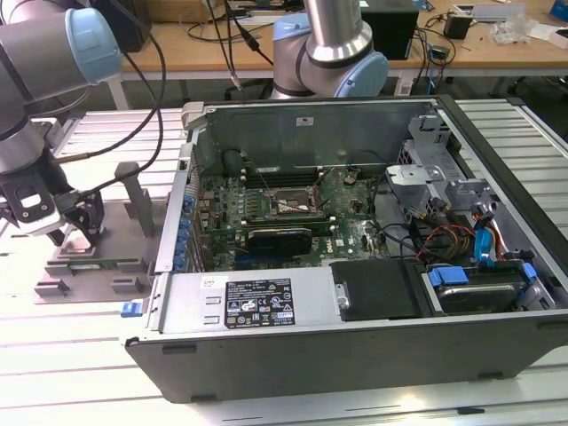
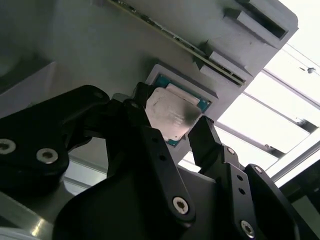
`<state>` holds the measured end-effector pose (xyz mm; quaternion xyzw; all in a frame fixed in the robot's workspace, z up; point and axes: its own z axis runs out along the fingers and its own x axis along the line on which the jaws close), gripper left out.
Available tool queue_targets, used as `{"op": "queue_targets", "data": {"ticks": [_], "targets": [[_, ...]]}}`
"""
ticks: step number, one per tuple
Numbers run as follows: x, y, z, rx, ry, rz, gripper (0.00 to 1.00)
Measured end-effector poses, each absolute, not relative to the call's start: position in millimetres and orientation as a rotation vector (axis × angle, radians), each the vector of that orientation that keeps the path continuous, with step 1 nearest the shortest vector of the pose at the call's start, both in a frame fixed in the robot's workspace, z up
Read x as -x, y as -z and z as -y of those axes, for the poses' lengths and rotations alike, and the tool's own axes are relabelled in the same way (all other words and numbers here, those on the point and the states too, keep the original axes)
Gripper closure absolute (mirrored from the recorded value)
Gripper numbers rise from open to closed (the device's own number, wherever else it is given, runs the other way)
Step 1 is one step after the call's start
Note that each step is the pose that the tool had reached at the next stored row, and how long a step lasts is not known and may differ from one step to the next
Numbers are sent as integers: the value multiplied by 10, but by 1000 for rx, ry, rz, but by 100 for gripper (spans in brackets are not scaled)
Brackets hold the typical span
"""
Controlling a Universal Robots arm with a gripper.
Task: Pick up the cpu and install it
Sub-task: 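Pick up the cpu and move it towards the insertion slot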
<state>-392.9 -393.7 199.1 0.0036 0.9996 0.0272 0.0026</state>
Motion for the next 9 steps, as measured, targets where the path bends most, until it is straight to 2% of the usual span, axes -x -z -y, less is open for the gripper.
{"op": "queue_targets", "data": {"ticks": [9], "targets": [[3960, -1922, 3882, -11, -86, -3135, 40]]}}
